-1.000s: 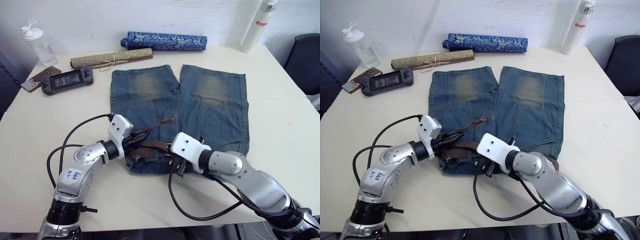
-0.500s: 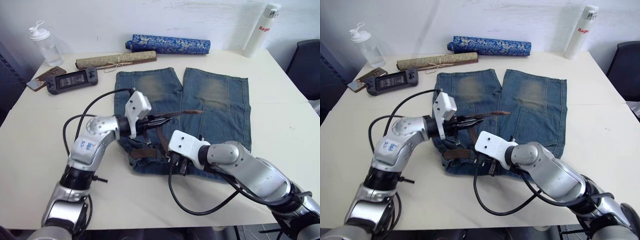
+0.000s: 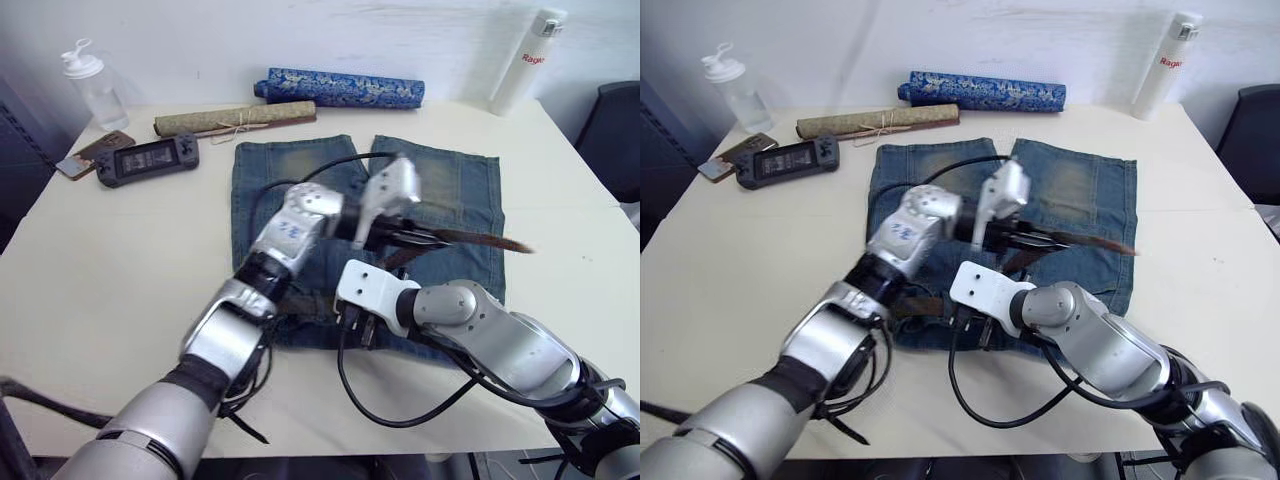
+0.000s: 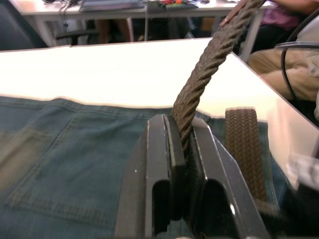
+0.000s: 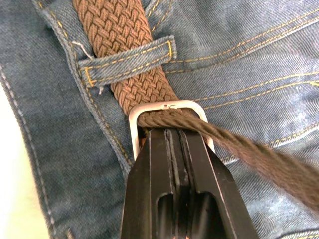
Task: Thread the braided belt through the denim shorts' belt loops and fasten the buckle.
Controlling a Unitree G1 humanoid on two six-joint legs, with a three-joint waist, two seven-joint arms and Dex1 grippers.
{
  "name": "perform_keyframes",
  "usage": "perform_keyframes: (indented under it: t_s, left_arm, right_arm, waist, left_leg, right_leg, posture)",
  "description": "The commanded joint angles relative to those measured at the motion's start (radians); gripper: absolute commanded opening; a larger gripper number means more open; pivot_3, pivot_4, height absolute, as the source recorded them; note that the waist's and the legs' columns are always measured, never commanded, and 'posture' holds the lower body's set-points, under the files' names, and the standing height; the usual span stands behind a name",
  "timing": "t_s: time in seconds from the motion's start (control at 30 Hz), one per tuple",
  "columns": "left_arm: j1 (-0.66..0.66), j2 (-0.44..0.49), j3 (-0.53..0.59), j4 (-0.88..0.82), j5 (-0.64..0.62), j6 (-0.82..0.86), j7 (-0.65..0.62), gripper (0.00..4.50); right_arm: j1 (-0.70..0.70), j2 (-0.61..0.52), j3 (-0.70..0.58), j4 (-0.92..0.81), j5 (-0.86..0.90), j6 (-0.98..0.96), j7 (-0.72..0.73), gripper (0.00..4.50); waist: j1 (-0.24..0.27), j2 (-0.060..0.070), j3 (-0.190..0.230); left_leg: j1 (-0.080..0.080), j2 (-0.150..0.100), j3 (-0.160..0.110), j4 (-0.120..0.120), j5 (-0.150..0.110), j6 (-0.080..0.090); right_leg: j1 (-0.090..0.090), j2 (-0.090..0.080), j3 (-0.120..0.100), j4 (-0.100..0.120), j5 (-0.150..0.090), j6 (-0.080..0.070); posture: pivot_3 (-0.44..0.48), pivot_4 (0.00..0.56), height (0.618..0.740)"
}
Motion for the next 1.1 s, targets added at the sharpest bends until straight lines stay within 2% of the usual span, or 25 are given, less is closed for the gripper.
perform_keyframes:
  t_s: [0.03, 0.2, 0.37, 0.5, 0.57, 0.7, 0.77, 0.87, 1.03, 1.1]
  left_arm:
    - [-0.147, -0.132, 0.04, 0.07, -0.007, -0.155, -0.015, 0.0]
    - [-0.214, -0.235, 0.068, 0.167, 0.002, -0.208, -0.041, 0.0]
    - [-0.2, -0.236, 0.092, 0.19, 0.024, -0.228, -0.074, 0.0]
    - [-0.139, -0.133, 0.147, 0.138, 0.014, -0.168, -0.033, 0.0]
    - [-0.098, -0.072, 0.187, 0.091, 0.006, -0.124, 0.0, 0.0]
    - [0.049, 0.074, 0.227, -0.065, 0.033, -0.048, 0.059, 0.0]
    - [0.156, 0.164, 0.229, -0.161, 0.066, -0.034, 0.086, 0.0]
    - [0.304, 0.269, 0.249, -0.307, 0.077, -0.003, 0.12, 0.0]
    - [0.488, 0.378, 0.26, -0.506, 0.084, 0.024, 0.174, 0.0]
    - [0.566, 0.411, 0.268, -0.599, 0.081, 0.052, 0.201, 0.0]
  right_arm:
    - [0.07, 0.002, 0.166, 0.088, 0.041, 0.058, 0.031, 0.04]
    - [0.068, 0.005, 0.177, 0.083, 0.031, 0.047, 0.027, 0.04]
    - [0.07, 0.009, 0.178, 0.081, 0.025, 0.047, 0.028, 0.04]
    - [0.073, 0.007, 0.175, 0.094, 0.016, 0.032, 0.031, 0.04]
    - [0.076, 0.004, 0.169, 0.103, 0.003, 0.021, 0.026, 0.04]
    - [0.091, 0.016, 0.113, 0.114, -0.03, -0.006, -0.014, 0.04]
    - [0.106, 0.034, 0.049, 0.104, -0.046, -0.013, -0.047, 0.04]
    - [0.132, 0.056, -0.056, 0.066, -0.054, -0.009, -0.083, 0.04]
    - [0.177, 0.116, -0.257, -0.039, -0.007, 0.025, -0.089, 0.04]
    - [0.189, 0.18, -0.384, -0.115, 0.032, 0.058, -0.083, 0.04]
  waist:
    - [-0.002, 0.001, 0.0]
    - [0.005, 0.001, 0.0]
    - [0.007, 0.002, 0.001]
    - [0.006, 0.002, 0.001]
    - [-0.002, 0.002, 0.001]
    - [-0.009, 0.002, 0.001]
    - [-0.01, 0.002, 0.001]
    - [-0.011, 0.002, 0.001]
    - [0.003, 0.002, 0.002]
    - [0.007, 0.002, 0.003]
  left_leg:
    - [0.0, 0.0, 0.001, -0.001, 0.001, 0.002]
    - [0.001, -0.001, 0.0, -0.002, 0.002, 0.002]
    - [0.004, -0.002, 0.001, -0.003, 0.003, 0.003]
    - [0.007, -0.002, 0.001, -0.004, 0.003, 0.003]
    - [0.016, -0.002, 0.001, -0.012, 0.003, 0.004]
    - [0.022, -0.001, 0.001, -0.025, 0.008, 0.0]
    - [0.028, 0.0, 0.003, -0.035, 0.013, -0.002]
    - [0.029, 0.001, 0.002, -0.037, 0.014, -0.004]
    - [0.028, 0.001, 0.001, -0.036, 0.015, -0.004]
    - [0.025, 0.0, 0.0, -0.034, 0.015, -0.004]
  right_leg:
    - [0.001, 0.0, 0.001, -0.004, 0.003, 0.001]
    - [0.002, 0.0, 0.001, -0.006, 0.004, 0.002]
    - [0.006, -0.001, 0.001, -0.008, 0.005, 0.003]
    - [0.009, -0.001, 0.001, -0.01, 0.005, 0.003]
    - [0.017, -0.002, 0.001, -0.014, 0.005, 0.003]
    - [0.017, -0.001, 0.001, -0.017, 0.005, 0.002]
    - [0.018, -0.001, 0.004, -0.019, 0.006, 0.001]
    - [0.018, 0.0, 0.003, -0.02, 0.007, -0.001]
    - [0.018, 0.0, 0.003, -0.02, 0.007, -0.003]
    - [0.017, 0.0, 0.003, -0.02, 0.008, -0.003]
  posture:
    - [0.0, 0.15, 0.637]
    - [0.0, 0.15, 0.637]
    - [0.0, 0.15, 0.637]
    - [0.0, 0.15, 0.637]
    - [0.0, 0.15, 0.637]
    - [0.0, 0.15, 0.637]
    - [0.0, 0.15, 0.637]
    - [0.0, 0.15, 0.637]
    - [0.0, 0.15, 0.637]
    - [0.0, 0.15, 0.637]
